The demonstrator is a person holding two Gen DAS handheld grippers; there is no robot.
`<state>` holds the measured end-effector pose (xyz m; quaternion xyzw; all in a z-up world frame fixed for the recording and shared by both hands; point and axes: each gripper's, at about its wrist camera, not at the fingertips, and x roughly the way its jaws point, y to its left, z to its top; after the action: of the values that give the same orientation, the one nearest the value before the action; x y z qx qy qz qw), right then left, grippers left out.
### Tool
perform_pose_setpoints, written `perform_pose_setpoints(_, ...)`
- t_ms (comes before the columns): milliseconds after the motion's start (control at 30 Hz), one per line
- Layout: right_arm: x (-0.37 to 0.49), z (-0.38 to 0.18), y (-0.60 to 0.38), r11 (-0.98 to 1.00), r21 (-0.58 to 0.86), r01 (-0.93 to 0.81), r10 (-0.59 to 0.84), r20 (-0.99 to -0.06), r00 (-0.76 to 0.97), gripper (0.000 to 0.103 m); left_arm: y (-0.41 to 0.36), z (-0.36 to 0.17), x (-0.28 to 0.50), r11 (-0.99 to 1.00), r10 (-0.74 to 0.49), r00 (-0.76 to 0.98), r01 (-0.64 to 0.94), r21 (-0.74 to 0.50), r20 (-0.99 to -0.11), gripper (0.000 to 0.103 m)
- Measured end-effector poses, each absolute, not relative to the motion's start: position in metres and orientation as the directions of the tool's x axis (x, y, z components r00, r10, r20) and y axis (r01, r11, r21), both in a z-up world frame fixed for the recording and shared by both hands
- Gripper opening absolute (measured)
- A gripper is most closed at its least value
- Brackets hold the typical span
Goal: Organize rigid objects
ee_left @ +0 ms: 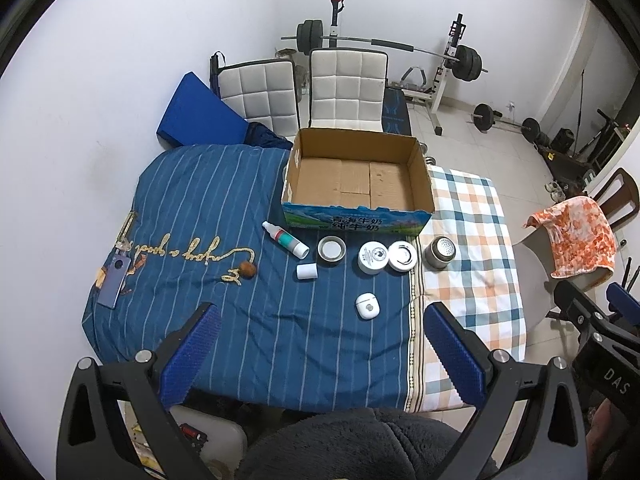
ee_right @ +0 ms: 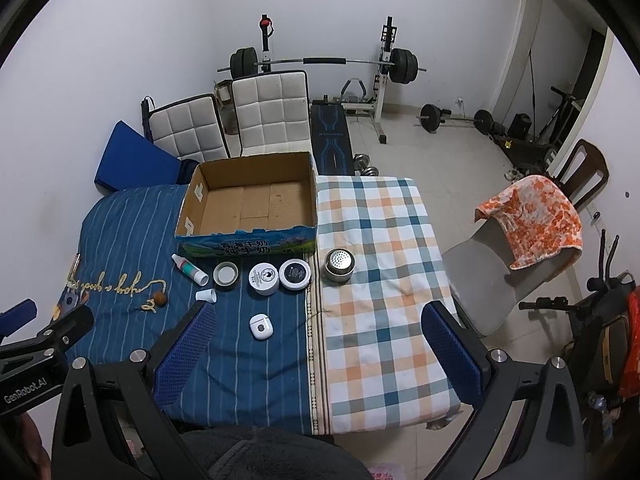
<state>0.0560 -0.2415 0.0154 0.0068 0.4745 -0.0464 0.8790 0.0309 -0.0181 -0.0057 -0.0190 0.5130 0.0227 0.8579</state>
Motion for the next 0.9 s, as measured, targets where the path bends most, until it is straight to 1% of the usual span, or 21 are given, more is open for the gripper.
perform_pose_setpoints(167, 0.078, -0.012, -0.263, 0.995, 0.000, 0.100, -0.051, -0.859, 0.510, 0.103, -0.024, -0.022, 0.054, 0.997, 0.053, 0.452, -0.067, 0.025, -0.890, 0.103)
perform_pose_setpoints(267, 0.101, -0.041, -0.277, 0.994, 0.030, 0.101, -0.022, -0.881, 0.472, 0.103, -0.019, -0.043, 0.078, 0.997, 0.044, 0.427, -0.082, 0.010, -0.903, 0.103)
perform_pose_setpoints(367, 0.133, -0.082, -0.287, 0.993, 0.062, 0.096, 0.017, -0.912, 0.411, 0.103, -0.009, -0.071, 0.105, 0.993, 0.041, 0.396, -0.118, -0.007, -0.917, 0.103)
perform_pose_setpoints(533, 0.191, -0.169, -0.284, 0.992, 0.110, 0.058, 0.087, -0.949, 0.304, 0.103, 0.012, -0.137, 0.156, 0.985, 0.001, 0.326, -0.165, -0.056, -0.945, 0.103)
perform_pose_setpoints(700, 0.249, -0.256, -0.262, 0.993, 0.089, 0.079, 0.070, -0.973, 0.218, 0.103, 0.039, -0.219, 0.208, 0.975, -0.030, 0.193, -0.211, -0.072, -0.981, 0.102)
perform_pose_setpoints(733, 0.259, -0.273, -0.260, 0.992, 0.088, 0.093, 0.067, -0.976, 0.208, 0.101, 0.045, -0.233, 0.217, 0.973, -0.040, 0.169, -0.219, -0.077, -0.985, 0.096)
perform_pose_setpoints(800, 0.278, -0.300, -0.256, 0.989, 0.064, 0.135, 0.039, -0.982, 0.183, 0.096, 0.056, -0.259, 0.232, 0.968, -0.056, 0.126, -0.236, -0.085, -0.990, 0.089)
perform_pose_setpoints(867, 0.292, -0.324, -0.258, 0.981, 0.065, 0.184, 0.035, -0.987, 0.158, 0.092, 0.067, -0.286, 0.249, 0.965, -0.069, 0.087, -0.247, -0.089, -0.994, 0.069)
perform_pose_setpoints(900, 0.298, -0.335, -0.259, 0.975, 0.069, 0.213, 0.037, -0.988, 0.149, 0.091, 0.072, -0.298, 0.256, 0.963, -0.075, 0.070, -0.255, -0.090, -0.995, 0.066)
